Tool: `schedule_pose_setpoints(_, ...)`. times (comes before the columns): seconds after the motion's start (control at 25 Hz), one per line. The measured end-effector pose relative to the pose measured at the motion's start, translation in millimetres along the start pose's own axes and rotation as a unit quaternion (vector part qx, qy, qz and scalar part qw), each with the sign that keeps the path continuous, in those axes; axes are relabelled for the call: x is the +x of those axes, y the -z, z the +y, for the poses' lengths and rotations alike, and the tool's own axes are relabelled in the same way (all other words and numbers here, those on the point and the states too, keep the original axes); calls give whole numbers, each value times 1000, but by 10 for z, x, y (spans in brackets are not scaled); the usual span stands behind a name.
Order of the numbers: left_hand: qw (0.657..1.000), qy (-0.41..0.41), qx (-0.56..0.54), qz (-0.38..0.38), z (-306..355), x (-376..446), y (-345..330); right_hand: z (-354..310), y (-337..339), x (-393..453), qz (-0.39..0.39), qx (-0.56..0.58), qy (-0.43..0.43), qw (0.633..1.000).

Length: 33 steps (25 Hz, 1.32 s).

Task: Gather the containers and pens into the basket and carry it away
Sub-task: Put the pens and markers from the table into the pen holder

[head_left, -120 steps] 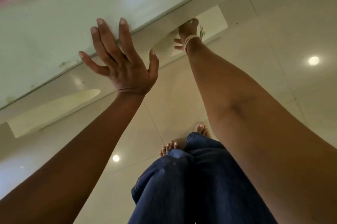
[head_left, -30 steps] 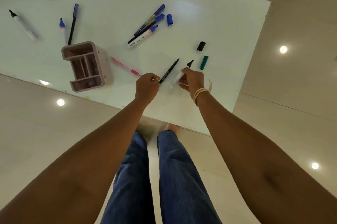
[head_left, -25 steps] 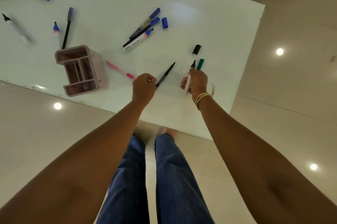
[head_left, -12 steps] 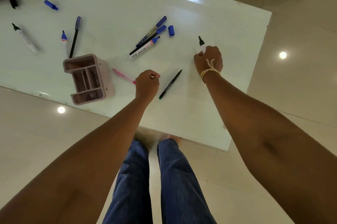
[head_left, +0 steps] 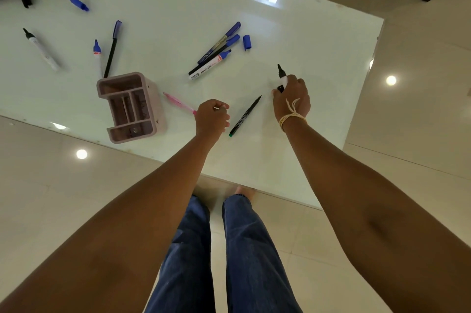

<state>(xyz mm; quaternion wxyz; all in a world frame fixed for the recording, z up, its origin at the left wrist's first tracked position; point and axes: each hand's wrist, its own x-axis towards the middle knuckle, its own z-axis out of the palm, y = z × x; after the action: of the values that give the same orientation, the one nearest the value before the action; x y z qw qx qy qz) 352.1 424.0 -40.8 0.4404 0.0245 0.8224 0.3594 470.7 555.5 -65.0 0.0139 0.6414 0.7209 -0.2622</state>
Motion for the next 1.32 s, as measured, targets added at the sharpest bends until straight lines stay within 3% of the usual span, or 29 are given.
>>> schedule_pose_setpoints(0.12, 1000, 6, -15, 1, -53, -3, 30, -130, 21, -92, -19, 86, -13, 996)
schedule_pose_setpoints(0.32, 962, 114, -184, -169, 75, -33, 99, -501, -70, -650, -86, 199, 88, 972)
schedule_pose_setpoints(0.48, 946, 90, -299, -86, 204, -34, 428, -679, -58, -887, -128, 217, 73, 965)
schedule_pose_setpoints(0.6, 913, 72, -390, -96, 232, 42, 820, -808, -57, -1067, -174, 262, 68, 947)
schedule_pose_setpoints(0.76, 919, 44, -362, -149, 243, 71, 1086, -1043, -140, -1206, -236, 242, 95, 936)
schedule_pose_setpoints(1.08, 942, 19, -268, -202, 182, 76, 1437, -1420, -240, -1300, -241, 199, 97, 945)
schedule_pose_setpoints(1.16, 952, 16, -232, -200, 154, 84, 1523, -1547, -208, -1339, -275, 216, 49, 935)
schedule_pose_setpoints(1.32, 957, -26, -141, -252, 96, 79, 1718, -1834, -122, -1406, -374, 330, -121, 858)
